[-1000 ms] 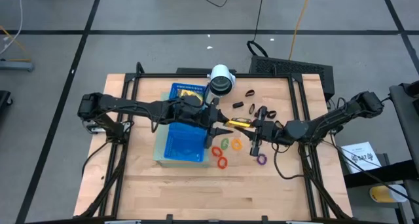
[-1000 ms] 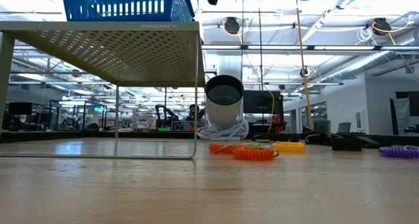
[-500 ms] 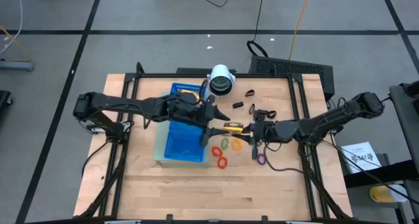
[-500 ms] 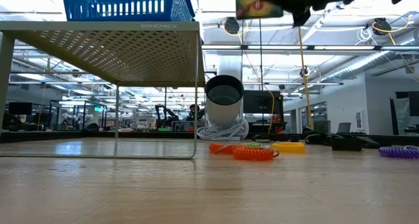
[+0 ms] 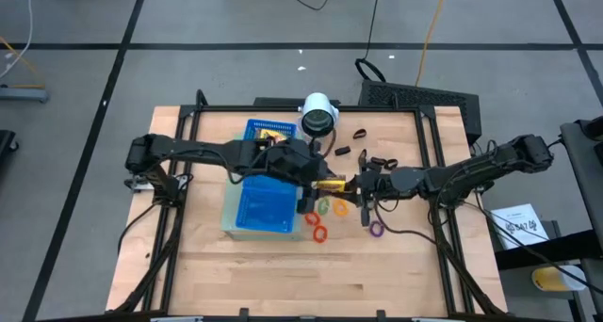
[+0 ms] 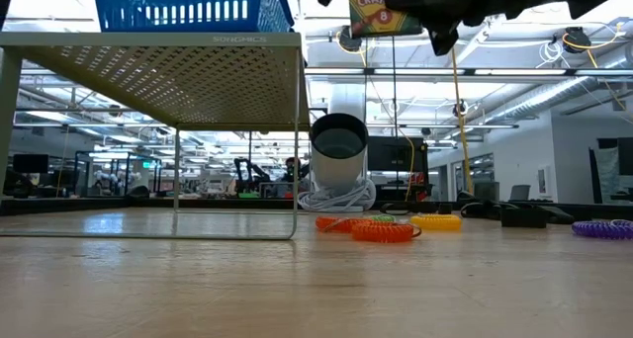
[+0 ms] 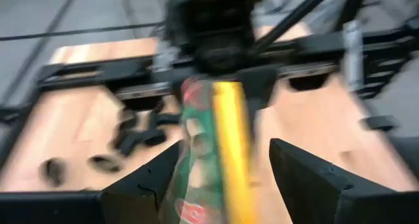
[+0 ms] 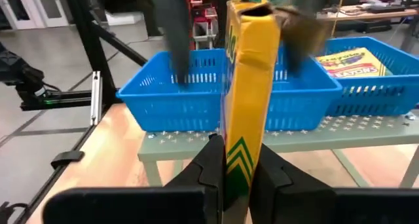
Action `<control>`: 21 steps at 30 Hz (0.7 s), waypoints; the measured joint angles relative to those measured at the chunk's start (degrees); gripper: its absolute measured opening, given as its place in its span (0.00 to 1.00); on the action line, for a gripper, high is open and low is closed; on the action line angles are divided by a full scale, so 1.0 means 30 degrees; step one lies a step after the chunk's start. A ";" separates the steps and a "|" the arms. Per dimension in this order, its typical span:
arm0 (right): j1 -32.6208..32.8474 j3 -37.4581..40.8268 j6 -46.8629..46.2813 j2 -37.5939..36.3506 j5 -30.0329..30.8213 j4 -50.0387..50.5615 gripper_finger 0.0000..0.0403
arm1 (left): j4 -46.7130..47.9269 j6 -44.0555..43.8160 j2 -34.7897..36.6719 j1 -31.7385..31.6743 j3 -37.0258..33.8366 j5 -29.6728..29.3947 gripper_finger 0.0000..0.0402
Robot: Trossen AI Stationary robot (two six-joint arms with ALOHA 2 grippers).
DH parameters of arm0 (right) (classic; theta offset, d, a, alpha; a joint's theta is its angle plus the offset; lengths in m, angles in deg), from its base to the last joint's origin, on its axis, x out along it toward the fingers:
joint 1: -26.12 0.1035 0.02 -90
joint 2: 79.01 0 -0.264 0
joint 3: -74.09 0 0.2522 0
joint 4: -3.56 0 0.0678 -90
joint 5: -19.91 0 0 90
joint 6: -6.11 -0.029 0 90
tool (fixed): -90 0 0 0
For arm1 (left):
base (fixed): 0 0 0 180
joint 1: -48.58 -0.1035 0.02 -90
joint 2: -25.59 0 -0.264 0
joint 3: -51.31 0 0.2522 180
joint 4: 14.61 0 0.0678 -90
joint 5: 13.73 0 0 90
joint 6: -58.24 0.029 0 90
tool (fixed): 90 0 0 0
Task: Pick & Place Office Desk Supplies
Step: Put the crayon box into the top blue bin on the shelf
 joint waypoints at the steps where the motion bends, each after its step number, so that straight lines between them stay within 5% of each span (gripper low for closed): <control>1: 0.0002 0.0000 -0.0048 0.0012 -0.0310 0.0094 0.07 | 0.0000 0.0125 0.0001 -0.0035 -0.0003 -0.0711 0.54; 5: -0.0007 -0.0015 -0.0136 0.0051 -0.0659 -0.0030 0.06 | -0.0116 0.0471 0.0135 -0.0156 -0.0003 -0.1348 0.54; 13: 0.0024 -0.0015 0.0017 0.0087 -0.1250 0.0430 0.06 | 0.0323 0.0386 0.0193 -0.0585 0.0005 0.2797 0.53; 21: 0.0010 -0.0007 0.0010 0.0095 -0.1067 0.0567 0.06 | 0.1302 -0.0893 0.0002 -0.1052 0.0005 0.3354 0.32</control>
